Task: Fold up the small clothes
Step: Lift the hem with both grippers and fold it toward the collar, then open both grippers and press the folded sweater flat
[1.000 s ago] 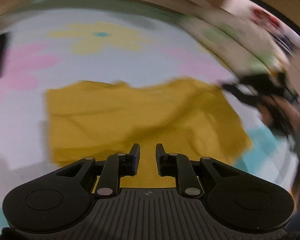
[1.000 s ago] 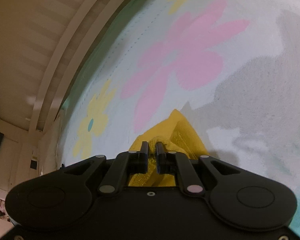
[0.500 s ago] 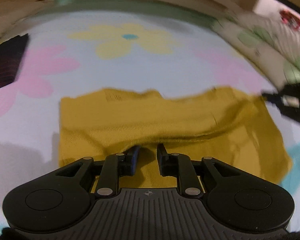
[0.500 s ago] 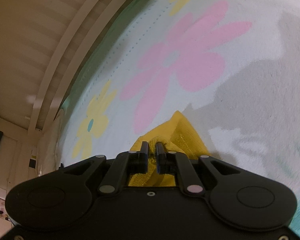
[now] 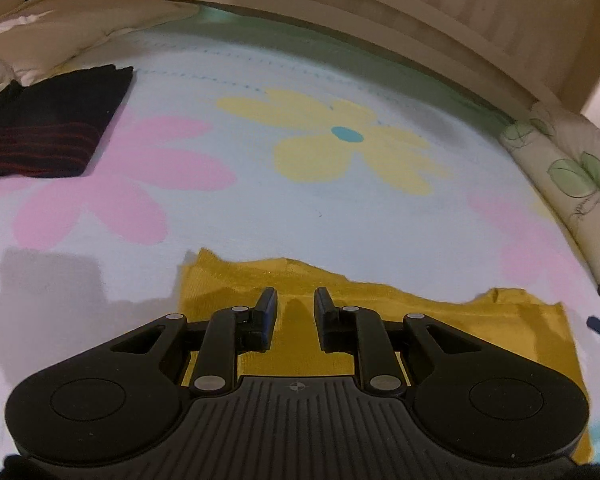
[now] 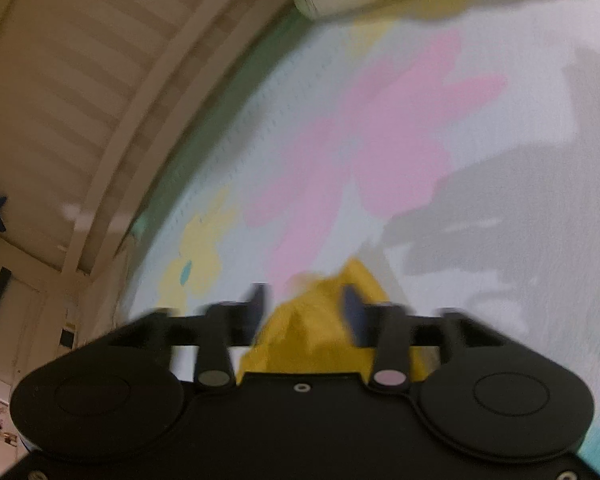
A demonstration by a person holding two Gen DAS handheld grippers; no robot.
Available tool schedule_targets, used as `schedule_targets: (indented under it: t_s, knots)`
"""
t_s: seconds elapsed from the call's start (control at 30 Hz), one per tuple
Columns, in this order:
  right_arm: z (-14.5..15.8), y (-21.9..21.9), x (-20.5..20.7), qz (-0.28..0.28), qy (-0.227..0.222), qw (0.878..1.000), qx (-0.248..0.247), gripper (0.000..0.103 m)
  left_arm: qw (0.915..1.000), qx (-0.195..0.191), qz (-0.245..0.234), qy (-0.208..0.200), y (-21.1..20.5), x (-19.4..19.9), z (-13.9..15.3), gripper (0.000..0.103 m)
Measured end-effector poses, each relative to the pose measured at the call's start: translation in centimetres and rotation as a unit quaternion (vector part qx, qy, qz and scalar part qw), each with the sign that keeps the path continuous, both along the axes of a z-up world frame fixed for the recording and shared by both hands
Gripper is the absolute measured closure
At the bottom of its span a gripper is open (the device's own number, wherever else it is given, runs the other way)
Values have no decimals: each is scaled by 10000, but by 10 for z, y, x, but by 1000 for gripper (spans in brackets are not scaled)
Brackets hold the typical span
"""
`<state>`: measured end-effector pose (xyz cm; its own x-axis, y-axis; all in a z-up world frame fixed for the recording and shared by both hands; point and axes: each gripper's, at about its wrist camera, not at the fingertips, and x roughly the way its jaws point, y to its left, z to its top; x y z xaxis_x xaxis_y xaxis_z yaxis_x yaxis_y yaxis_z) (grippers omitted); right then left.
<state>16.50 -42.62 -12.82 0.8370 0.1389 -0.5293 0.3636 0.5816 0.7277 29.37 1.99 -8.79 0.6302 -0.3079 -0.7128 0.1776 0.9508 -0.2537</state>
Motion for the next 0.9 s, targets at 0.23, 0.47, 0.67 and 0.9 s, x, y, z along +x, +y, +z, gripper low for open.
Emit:
schedule_targets:
  t_s: [0.23, 0.47, 0.67, 0.9]
  knots:
    - [25, 18, 5, 936, -146, 9928, -740, 42, 9938, 384, -1005, 272, -18, -21, -7, 79]
    - [21, 80, 30, 2403, 358, 9565, -1615, 42, 9862, 887, -1382, 226, -27, -22, -25, 64]
    - [12, 84, 36, 1803, 1107, 9488, -2346, 43, 9900, 915, -1056, 206, -7, -14, -13, 63]
    - [36, 63, 6, 2170, 987, 9468, -2160, 40, 9861, 753, -1382, 531, 32, -43, 0, 62]
